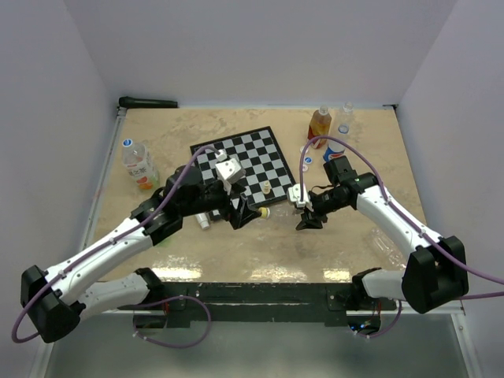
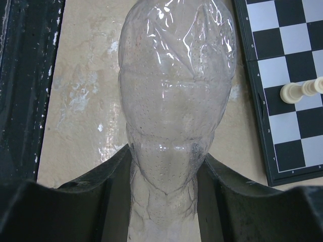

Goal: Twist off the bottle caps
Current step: Unscrew the bottle cap from the plastic bottle.

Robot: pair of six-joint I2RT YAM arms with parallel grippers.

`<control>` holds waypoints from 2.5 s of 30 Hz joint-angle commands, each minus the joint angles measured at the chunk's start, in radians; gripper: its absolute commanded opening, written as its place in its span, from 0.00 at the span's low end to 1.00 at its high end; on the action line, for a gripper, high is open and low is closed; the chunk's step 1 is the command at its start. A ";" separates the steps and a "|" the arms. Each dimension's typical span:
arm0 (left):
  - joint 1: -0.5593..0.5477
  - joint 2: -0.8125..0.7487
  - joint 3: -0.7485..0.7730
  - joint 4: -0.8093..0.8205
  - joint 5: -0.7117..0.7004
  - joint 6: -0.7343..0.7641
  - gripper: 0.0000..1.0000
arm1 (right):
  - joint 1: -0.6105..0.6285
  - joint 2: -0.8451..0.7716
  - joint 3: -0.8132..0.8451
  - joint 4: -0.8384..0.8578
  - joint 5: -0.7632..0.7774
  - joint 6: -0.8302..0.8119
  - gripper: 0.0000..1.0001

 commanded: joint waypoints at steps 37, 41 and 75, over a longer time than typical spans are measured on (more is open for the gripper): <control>0.001 -0.189 -0.119 0.045 0.140 0.778 1.00 | 0.002 0.002 0.010 -0.007 0.000 0.008 0.01; 0.001 -0.189 -0.123 0.043 0.138 0.793 1.00 | 0.002 0.004 0.010 -0.007 -0.002 0.008 0.01; 0.001 -0.100 -0.139 0.128 0.203 0.810 0.99 | 0.007 0.010 0.009 -0.007 0.003 0.007 0.01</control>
